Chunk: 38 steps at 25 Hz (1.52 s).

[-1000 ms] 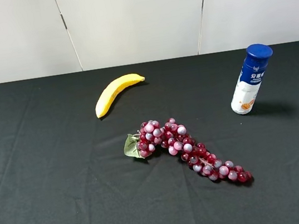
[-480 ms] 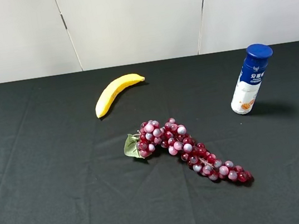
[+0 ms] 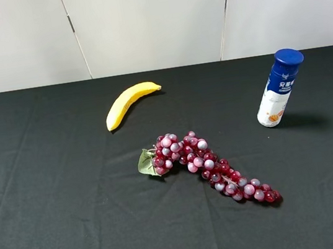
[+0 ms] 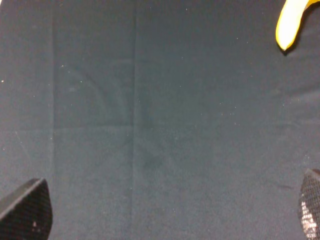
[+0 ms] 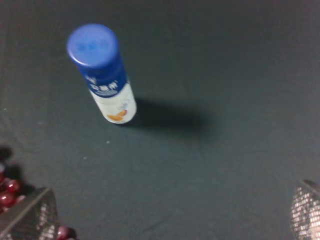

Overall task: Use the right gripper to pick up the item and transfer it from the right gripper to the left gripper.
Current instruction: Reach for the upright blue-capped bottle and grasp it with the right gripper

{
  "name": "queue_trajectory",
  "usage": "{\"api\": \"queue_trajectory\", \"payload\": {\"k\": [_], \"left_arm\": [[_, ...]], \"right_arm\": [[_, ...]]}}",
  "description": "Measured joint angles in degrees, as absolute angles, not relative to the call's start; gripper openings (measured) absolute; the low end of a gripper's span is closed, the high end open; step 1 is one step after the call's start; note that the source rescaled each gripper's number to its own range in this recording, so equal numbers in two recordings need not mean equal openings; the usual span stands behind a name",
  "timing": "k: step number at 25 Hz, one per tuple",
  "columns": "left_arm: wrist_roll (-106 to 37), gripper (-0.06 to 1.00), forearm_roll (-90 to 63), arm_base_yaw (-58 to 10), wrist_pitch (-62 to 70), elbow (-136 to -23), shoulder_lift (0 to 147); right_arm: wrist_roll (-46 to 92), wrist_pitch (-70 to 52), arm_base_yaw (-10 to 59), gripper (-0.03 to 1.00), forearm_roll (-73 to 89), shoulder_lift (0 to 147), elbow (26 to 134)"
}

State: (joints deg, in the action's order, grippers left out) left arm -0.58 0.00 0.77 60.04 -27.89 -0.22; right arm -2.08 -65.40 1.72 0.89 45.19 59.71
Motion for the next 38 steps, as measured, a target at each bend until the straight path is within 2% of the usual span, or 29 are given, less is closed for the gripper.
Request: {"api": "queue_trajectory", "payload": {"k": [8,13,23,38], "left_arm": [[-0.58,0.96,0.00,0.77,60.04,-27.89,-0.22],[-0.58,0.96,0.00,0.77,60.04,-27.89,-0.22],[-0.58,0.96,0.00,0.77,60.04,-27.89,-0.22],[-0.58,0.96,0.00,0.77,60.04,-27.89,-0.22]], "right_arm": [[-2.15,-69.42,9.43,1.00,-0.82,62.88,72.52],[-2.53,-69.42,10.26,1.00,-0.74,72.21,77.37],[-2.08,-69.45,10.26,1.00,-0.61,84.91,79.15],[-0.85,-69.44,10.26,1.00,2.43,94.85,82.97]]}}
